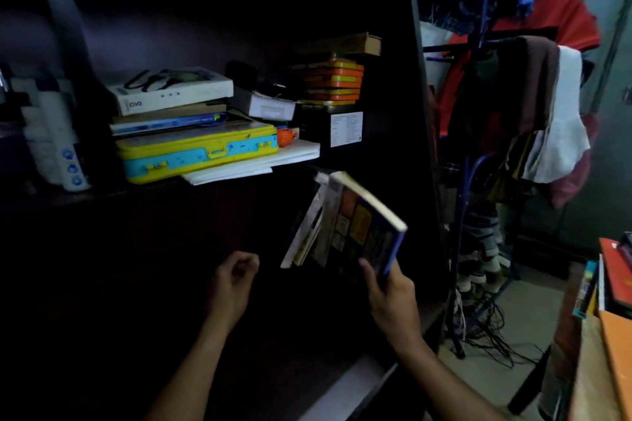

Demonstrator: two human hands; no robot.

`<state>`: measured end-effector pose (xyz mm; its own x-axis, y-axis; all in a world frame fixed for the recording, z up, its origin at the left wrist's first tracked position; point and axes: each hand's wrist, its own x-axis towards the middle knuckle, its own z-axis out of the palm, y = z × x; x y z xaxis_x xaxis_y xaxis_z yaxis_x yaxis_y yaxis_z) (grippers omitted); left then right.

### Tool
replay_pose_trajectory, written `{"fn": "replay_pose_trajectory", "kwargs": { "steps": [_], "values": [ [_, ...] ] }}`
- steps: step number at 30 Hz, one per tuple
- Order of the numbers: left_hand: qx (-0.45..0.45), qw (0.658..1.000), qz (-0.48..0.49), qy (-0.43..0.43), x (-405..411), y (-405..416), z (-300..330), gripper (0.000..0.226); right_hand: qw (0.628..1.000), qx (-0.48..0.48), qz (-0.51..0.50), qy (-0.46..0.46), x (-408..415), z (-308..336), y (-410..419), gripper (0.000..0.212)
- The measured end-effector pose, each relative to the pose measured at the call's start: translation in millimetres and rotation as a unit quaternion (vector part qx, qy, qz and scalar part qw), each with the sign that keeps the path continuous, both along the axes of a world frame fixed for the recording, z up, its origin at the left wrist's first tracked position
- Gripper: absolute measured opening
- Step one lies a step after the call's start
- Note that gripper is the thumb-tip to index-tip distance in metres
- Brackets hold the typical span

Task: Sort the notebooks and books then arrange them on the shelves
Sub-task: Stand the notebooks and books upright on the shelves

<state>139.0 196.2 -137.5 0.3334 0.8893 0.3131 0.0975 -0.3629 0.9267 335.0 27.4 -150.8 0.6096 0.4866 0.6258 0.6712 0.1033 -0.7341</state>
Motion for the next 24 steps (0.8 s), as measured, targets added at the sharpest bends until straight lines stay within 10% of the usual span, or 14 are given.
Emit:
{"fn": "replay_pose_trajectory", "kwargs": {
  "steps": [12, 17, 24],
  "values": [
    [0.370, 0.892, 0.142, 0.219, 59, -6, 10, 0.073, 0.982, -0.088, 0.044, 0.164, 19, 2, 14, 0.036],
    [0.350, 0.885, 0.148, 0.269, 110, 11, 34, 0.096, 0.972, -0.102, 0.050, 0.205, 28, -4, 16, 0.028],
    [0.186, 0.959, 0.137, 0.165, 118, 40, 11, 0.104, 0.971, -0.096, 0.074, 0.208, 32, -8, 22, 0.027]
  ]
}}
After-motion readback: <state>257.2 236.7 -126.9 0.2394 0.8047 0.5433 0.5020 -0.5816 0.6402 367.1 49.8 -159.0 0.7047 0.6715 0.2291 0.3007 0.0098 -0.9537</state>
